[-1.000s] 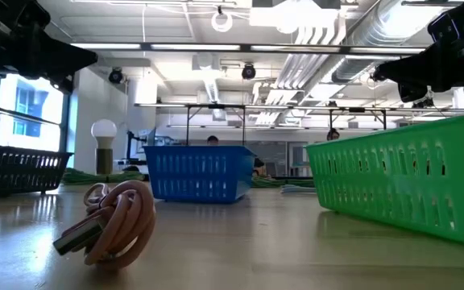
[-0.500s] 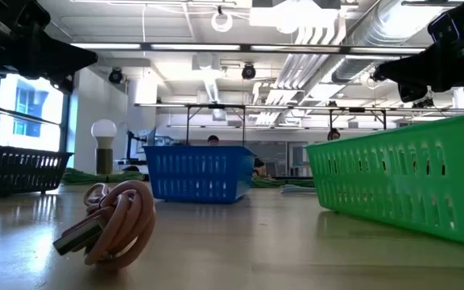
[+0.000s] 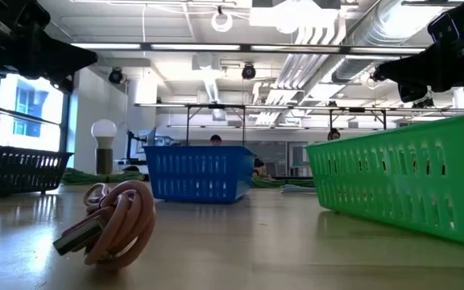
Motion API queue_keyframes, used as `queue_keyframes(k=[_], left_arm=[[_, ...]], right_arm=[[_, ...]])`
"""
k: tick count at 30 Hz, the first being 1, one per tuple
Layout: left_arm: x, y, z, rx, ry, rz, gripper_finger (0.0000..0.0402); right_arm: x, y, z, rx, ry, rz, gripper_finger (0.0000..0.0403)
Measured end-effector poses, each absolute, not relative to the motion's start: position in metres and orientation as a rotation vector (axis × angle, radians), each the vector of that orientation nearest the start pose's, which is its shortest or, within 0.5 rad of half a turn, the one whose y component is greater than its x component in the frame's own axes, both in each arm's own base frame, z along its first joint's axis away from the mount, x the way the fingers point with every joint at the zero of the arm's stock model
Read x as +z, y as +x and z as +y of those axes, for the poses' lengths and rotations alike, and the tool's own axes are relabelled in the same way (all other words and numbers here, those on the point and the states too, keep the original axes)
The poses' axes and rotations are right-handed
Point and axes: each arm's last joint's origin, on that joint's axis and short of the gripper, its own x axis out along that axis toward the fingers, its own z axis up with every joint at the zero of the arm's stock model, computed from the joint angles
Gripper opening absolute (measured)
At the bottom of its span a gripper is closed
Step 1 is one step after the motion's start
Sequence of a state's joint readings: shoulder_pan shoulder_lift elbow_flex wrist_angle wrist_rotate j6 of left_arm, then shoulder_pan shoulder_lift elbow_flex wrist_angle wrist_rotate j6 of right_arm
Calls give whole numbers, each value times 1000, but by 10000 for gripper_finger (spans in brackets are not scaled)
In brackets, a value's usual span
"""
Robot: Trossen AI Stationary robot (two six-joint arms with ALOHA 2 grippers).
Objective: Pick & Place USB Port
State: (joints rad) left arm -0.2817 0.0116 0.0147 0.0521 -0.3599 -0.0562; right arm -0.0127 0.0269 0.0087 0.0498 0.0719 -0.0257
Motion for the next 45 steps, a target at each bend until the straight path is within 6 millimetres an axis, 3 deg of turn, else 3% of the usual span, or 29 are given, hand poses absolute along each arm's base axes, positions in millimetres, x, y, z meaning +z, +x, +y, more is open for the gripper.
queue_keyframes(k=[8, 15, 22, 26, 32, 37, 45], left_arm=[[173, 95, -17, 59, -75, -59, 0], [176, 94, -15, 120, -77, -74, 0], [191, 90, -13, 144, -46, -75, 4], [194, 89, -13, 173, 10, -60, 37], [209, 86, -11, 210, 11, -92, 136], [214, 86, -11, 212, 10, -99, 197], [213, 87, -11, 213, 12, -86, 213]], right_arm=[[177, 98, -3, -78, 93, -115, 5], [182, 97, -2, -33, 98, -170, 7], [202, 92, -6, -185, 2, -225, 65], [222, 86, -6, -211, -80, -270, 107], [252, 86, -7, -237, -160, -254, 139], [287, 100, -8, -253, -258, -124, 140], [352, 125, -18, -536, -395, 456, 140]])
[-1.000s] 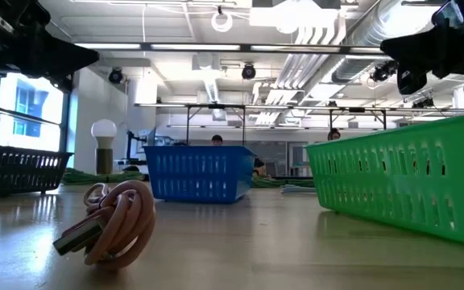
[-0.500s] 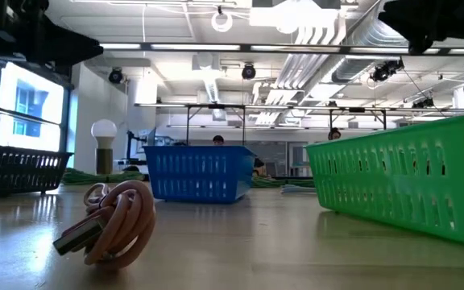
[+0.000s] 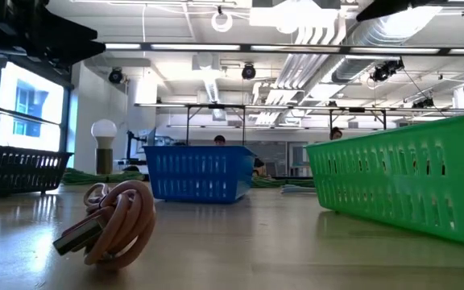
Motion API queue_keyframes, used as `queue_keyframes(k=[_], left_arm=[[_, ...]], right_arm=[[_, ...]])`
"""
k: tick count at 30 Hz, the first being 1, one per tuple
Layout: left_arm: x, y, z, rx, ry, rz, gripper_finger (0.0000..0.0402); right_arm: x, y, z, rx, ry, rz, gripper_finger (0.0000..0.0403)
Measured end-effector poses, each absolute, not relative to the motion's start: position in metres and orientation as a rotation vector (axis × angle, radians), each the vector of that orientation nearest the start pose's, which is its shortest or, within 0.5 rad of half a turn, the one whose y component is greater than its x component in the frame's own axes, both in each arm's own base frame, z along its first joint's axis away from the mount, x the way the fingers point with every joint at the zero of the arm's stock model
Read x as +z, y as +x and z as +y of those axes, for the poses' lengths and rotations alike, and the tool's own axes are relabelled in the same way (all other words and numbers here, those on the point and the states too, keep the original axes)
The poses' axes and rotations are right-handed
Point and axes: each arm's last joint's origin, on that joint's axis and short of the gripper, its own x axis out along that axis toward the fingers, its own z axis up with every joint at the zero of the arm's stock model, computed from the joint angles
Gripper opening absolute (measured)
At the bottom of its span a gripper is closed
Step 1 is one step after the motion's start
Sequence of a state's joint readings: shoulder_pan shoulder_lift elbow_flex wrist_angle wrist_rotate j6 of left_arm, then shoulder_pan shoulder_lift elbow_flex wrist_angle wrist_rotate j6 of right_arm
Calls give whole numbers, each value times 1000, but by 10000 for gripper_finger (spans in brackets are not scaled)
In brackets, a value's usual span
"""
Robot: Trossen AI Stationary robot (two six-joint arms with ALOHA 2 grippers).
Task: Pick & Place USB Port
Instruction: Put the right blue USB cable into the black bin
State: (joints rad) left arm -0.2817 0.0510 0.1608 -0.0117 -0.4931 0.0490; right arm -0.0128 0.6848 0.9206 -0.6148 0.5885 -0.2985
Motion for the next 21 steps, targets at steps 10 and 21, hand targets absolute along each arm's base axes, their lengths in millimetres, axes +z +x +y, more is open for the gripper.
queue_keyframes(k=[10, 21], left_arm=[[212, 86, -9, 259, 20, -74, 214], [209, 86, -10, 257, 27, -41, 214]], right_arm=[[408, 149, -31, -594, -335, 884, 140], [391, 166, -81, -469, -204, 1210, 140]])
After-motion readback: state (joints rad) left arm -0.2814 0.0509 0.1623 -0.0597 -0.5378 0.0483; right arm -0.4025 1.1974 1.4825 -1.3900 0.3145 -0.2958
